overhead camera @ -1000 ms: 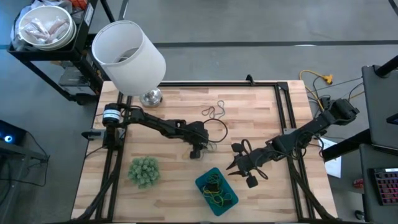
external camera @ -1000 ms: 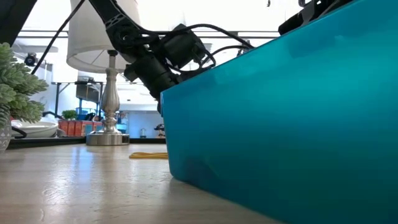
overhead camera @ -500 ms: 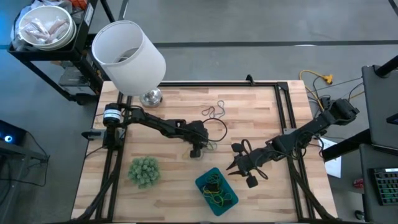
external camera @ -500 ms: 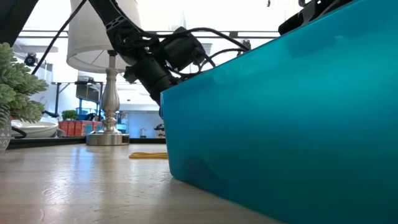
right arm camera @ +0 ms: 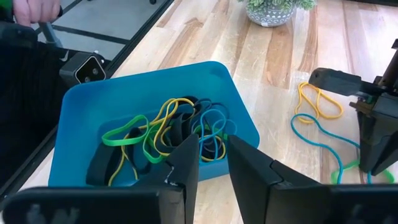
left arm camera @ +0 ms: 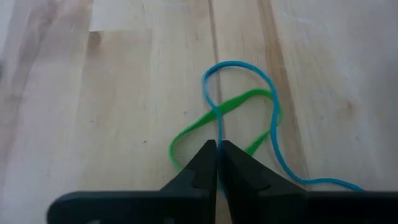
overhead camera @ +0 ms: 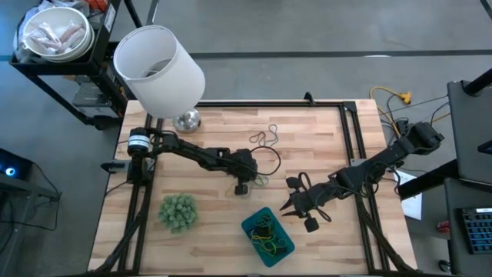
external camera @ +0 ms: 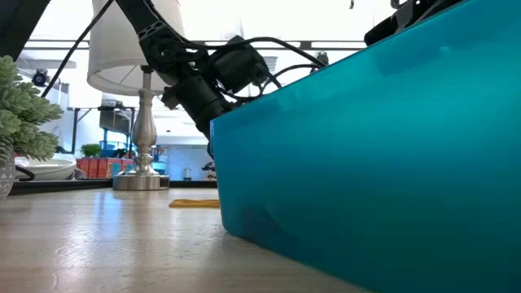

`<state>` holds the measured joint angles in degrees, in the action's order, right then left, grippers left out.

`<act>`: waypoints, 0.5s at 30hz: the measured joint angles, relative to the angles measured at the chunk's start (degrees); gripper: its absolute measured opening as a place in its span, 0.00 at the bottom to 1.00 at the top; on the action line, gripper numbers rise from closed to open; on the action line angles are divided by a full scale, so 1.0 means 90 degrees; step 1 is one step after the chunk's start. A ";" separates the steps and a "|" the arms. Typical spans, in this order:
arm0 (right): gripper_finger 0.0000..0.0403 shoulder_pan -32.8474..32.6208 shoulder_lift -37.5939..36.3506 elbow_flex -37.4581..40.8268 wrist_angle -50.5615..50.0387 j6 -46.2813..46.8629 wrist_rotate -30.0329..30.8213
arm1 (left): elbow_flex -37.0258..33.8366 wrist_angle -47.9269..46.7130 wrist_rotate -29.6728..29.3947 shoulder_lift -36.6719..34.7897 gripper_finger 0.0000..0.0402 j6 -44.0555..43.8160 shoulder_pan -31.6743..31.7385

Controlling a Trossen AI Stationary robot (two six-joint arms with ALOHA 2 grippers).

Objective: Pick and place rubber bands into bin
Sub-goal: Put the blue rubber band into the blue bin

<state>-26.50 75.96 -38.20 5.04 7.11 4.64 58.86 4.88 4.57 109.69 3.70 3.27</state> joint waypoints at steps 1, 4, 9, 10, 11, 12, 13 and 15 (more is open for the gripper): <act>0.19 0.0000 0.0000 0.0000 0.0000 0.0000 0.0002 | 0.0008 -0.0037 -0.0057 0.0000 0.01 0.0001 0.0000; 0.18 0.0000 0.0000 0.0000 -0.0002 0.0075 0.0000 | 0.0040 -0.0094 -0.0065 -0.0002 0.00 0.0002 0.0000; 0.17 0.0000 0.0000 0.0000 -0.0005 0.0168 -0.0002 | 0.0039 -0.0103 -0.0066 -0.0216 0.00 0.0000 -0.0002; 0.17 0.0000 0.0000 0.0000 -0.0005 0.0168 0.0000 | 0.0040 -0.0089 -0.0065 -0.0268 0.00 0.0000 -0.0013; 0.17 0.0000 0.0000 0.0000 -0.0005 0.0168 0.0000 | 0.0040 -0.0084 -0.0068 -0.0330 0.00 0.0000 -0.0021; 0.17 0.0000 0.0000 0.0000 -0.0007 0.0168 0.0002 | 0.0034 -0.0099 -0.0070 -0.0392 0.00 0.0000 -0.0033; 0.17 0.0000 0.0000 0.0000 -0.0013 0.0168 0.0009 | 0.0023 -0.0106 -0.0074 -0.0447 0.00 0.0000 -0.0052; 0.17 0.0000 0.0000 0.0000 -0.0033 0.0169 0.0088 | 0.0015 -0.0102 -0.0074 -0.0581 0.00 0.0002 -0.0104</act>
<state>-26.50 75.96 -38.20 4.74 8.64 5.44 58.99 3.96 3.91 104.46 3.72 2.33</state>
